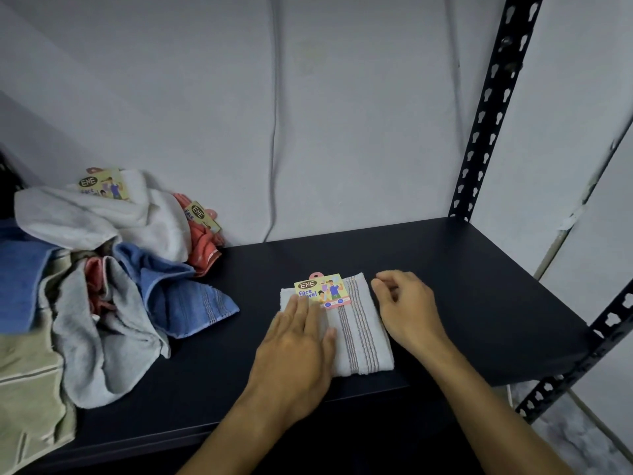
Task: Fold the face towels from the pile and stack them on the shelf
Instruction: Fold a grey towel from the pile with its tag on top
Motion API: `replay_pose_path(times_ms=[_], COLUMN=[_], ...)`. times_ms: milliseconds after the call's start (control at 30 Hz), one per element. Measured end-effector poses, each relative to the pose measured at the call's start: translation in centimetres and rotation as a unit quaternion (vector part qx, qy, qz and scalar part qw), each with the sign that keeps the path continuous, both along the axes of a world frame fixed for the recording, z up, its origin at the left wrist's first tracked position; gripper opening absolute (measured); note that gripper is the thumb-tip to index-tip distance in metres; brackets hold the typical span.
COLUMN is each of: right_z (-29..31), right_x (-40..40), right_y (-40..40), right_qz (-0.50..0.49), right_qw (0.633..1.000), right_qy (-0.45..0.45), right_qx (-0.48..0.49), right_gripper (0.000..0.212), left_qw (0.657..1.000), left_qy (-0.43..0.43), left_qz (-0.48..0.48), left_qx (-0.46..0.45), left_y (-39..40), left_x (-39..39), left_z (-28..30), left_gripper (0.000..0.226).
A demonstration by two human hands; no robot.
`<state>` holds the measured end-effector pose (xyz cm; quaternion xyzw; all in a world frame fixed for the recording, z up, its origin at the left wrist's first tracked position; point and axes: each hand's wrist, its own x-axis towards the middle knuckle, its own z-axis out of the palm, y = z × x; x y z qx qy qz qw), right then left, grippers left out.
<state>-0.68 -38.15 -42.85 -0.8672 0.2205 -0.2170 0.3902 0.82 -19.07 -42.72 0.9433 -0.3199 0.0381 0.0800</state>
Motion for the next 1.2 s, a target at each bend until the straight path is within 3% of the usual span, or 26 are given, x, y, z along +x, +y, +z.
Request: replay_pose_path(times_ms=[100,200,333,567,733,833,933,1067,1200], right_z=[-0.2,-0.2,-1.1,-2.3,-1.5,-1.4,-1.6,-1.4,-1.6], right_x=[-1.7,-1.6,-0.6,-0.2,-0.4,-0.8,-1.3,-2.2,-2.0], right_y=[0.9,2.0,2.1,1.9,2.3,2.7,3.3,4.2,2.6], right_qz=[0.037,0.173,0.272,0.266,0.246,0.206,0.205,0.280,0.275], right_qw=[0.992,0.960,0.925,0.918,0.905,0.900,0.885,0.893,0.898], right_qy=[-0.030,0.031,0.152,0.197,0.209,0.163,0.105,0.105,0.116], right_qx=[-0.113,-0.218,-0.217,-0.217,-0.278,-0.346,-0.404,-0.336,-0.324], right_gripper=[0.033,0.048,0.059,0.061,0.063,0.072,0.060,0.078,0.084], left_qw=[0.999,0.997,0.991,0.989,0.988,0.995,0.990,0.989,0.989], left_qy=[0.018,0.066,0.128,0.143,0.153,0.066,-0.001,0.023,0.047], left_qz=[0.029,0.027,0.028,0.038,-0.004,-0.038,-0.077,-0.087,-0.088], left_qx=[-0.025,-0.008,0.015,0.007,0.002,0.059,0.116,0.121,0.106], left_y=[0.1,-0.3,-0.4,-0.3,0.8,2.5,3.3,2.9,1.6], left_x=[1.5,2.8,3.0,3.3,3.6,3.1,2.5,3.0,3.5], left_z=[0.5,0.0,-1.3,-2.2,-1.6,-1.1,-0.8,-1.1,-1.5], left_gripper=[0.063,0.065,0.069,0.071,0.075,0.074,0.070,0.072,0.071])
